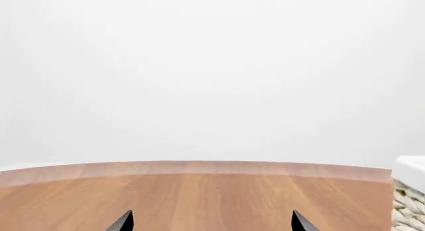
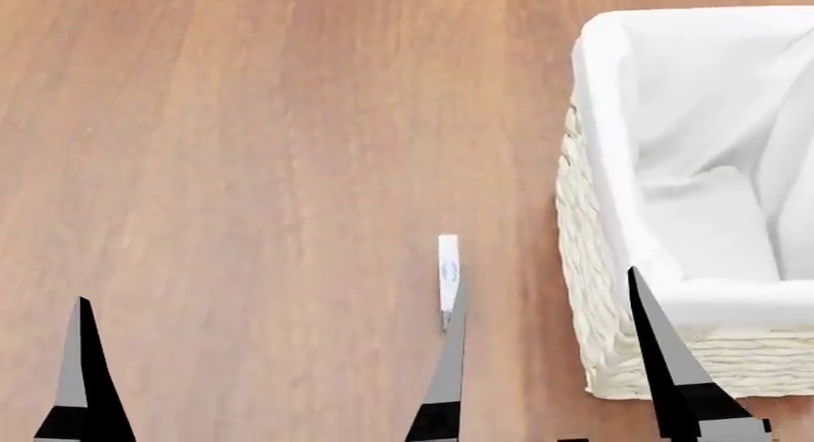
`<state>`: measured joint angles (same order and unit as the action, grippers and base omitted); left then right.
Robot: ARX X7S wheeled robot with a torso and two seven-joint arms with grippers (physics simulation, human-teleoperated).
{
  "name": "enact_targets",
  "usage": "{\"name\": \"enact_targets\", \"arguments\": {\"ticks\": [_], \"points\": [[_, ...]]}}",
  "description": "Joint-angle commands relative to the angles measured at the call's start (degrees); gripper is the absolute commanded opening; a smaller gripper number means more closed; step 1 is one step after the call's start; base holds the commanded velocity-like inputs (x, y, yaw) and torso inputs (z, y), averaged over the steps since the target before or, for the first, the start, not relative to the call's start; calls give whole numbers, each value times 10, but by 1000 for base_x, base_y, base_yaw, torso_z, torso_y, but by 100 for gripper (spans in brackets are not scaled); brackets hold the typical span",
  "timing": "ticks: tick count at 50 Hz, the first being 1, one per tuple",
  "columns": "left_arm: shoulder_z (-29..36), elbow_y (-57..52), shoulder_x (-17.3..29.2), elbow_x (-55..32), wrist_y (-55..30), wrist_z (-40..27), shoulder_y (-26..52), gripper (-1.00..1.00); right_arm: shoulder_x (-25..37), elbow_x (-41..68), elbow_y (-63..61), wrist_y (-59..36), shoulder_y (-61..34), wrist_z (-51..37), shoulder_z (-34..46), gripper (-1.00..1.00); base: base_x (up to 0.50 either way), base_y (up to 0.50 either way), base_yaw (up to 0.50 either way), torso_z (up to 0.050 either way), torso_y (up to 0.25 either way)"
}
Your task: Pick up the alphabet soup and the cream cheese box, and put them in the basket.
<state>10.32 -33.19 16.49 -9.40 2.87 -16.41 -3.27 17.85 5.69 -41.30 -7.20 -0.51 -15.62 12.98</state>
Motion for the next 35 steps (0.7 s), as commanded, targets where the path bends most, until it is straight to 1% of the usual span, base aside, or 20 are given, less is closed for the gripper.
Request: {"name": "enact_targets", "arguments": {"ticks": [1,16,28,35], "points": [[3,3,2,3,1,-3,2,100,3,-3,6,3,-1,-5,2,100,0,0,0,0,-191],[9,6,3,4,8,-6,0,100,6,-6,11,4,-1,-12,5,100,0,0,0,0,-183],[7,9,6,-7,21,-5,-4,100,6,3,10,-4,-1,-17,5,100,0,0,-7,0,0],[8,8,7,-9,24,-6,-4,100,7,6,10,-11,-4,-20,4,100,0,0,-151,0,0]]}}
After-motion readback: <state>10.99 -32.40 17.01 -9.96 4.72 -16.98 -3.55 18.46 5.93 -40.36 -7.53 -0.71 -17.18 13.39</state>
